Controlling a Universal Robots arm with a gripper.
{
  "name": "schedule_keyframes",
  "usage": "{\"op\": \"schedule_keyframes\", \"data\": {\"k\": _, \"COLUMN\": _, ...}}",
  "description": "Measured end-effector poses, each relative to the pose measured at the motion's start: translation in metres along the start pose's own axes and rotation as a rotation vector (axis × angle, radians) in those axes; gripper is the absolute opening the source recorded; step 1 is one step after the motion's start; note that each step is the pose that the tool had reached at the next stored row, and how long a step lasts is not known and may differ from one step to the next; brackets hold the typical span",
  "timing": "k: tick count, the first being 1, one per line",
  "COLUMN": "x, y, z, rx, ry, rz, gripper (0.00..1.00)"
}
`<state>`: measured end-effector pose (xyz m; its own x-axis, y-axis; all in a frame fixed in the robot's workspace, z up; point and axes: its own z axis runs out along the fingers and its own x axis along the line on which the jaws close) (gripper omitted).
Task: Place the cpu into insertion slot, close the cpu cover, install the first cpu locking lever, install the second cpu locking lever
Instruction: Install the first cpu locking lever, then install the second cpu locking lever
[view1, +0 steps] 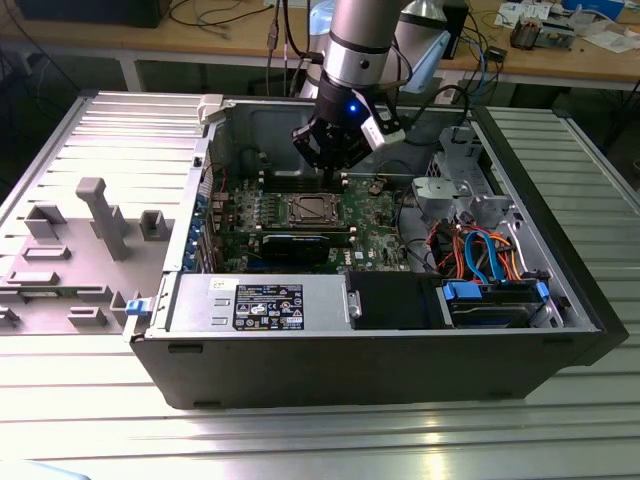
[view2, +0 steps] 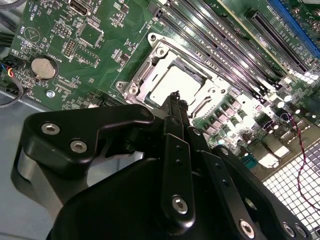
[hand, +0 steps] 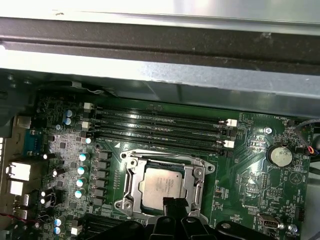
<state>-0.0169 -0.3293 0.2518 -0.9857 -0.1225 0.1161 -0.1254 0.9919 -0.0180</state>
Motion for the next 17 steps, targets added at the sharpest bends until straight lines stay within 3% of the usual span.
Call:
{"op": "schedule_keyframes", "data": {"k": 7, "x": 0.0000, "y": 0.0000, "z": -0.0001, "rx": -0.0003, "ry": 0.0000, "rz": 0.000, "gripper": 0.11}}
{"op": "schedule_keyframes", "data": {"k": 10, "x": -0.0001, "y": 0.0000, "z": -0.0001, "rx": -0.0098, "ry": -0.0008, "rz": 0.011, "gripper": 0.11}}
{"op": "schedule_keyframes", "data": {"k": 12, "x": 0.0000, "y": -0.0001, "z": -0.0001, "rx": -0.0219, "ry": -0.0020, "rz": 0.018, "gripper": 0.11}}
{"op": "schedule_keyframes", "data": {"k": 17, "x": 0.0000, "y": -0.0002, "z": -0.0001, "rx": -0.0786, "ry": -0.0083, "rz": 0.021, "gripper": 0.11}}
